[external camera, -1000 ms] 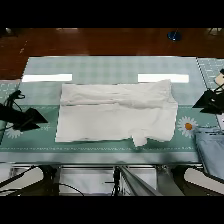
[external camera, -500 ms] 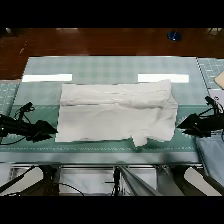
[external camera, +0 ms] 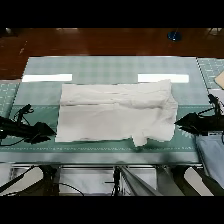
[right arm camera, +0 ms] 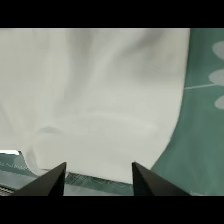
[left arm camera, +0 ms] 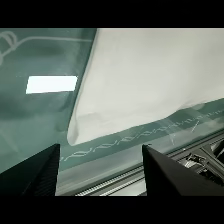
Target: Fold the shirts.
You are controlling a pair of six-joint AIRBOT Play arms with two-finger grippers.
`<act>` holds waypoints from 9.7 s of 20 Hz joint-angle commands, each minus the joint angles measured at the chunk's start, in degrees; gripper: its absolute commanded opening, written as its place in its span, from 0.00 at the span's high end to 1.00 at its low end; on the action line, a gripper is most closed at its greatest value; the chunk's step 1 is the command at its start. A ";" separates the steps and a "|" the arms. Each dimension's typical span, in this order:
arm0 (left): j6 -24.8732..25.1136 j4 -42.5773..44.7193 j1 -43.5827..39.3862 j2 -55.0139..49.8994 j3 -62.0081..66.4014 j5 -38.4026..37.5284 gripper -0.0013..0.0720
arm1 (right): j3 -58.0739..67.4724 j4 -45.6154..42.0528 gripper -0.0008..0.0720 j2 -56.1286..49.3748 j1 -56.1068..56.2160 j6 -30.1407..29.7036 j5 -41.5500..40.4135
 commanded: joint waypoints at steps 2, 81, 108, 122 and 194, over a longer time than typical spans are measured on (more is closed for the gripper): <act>-3.43 1.57 -1.42 -0.04 -0.04 1.29 0.13 | -0.11 2.43 0.31 0.79 -0.02 -0.48 -0.83; -1.40 -23.63 -18.16 -4.90 25.62 8.66 0.94 | 9.77 26.64 0.96 -6.84 9.38 -4.68 -21.18; -2.29 -25.09 -18.45 -29.94 38.45 16.17 0.94 | 28.15 23.52 0.96 -32.13 14.08 -7.17 -37.55; -2.25 -24.68 -18.38 -34.91 38.47 18.23 0.94 | 28.15 19.54 0.96 -36.26 17.46 -7.39 -43.60; -20.68 -24.94 -66.53 -34.69 50.56 36.13 0.93 | 50.77 14.99 0.96 -31.10 15.58 2.56 3.80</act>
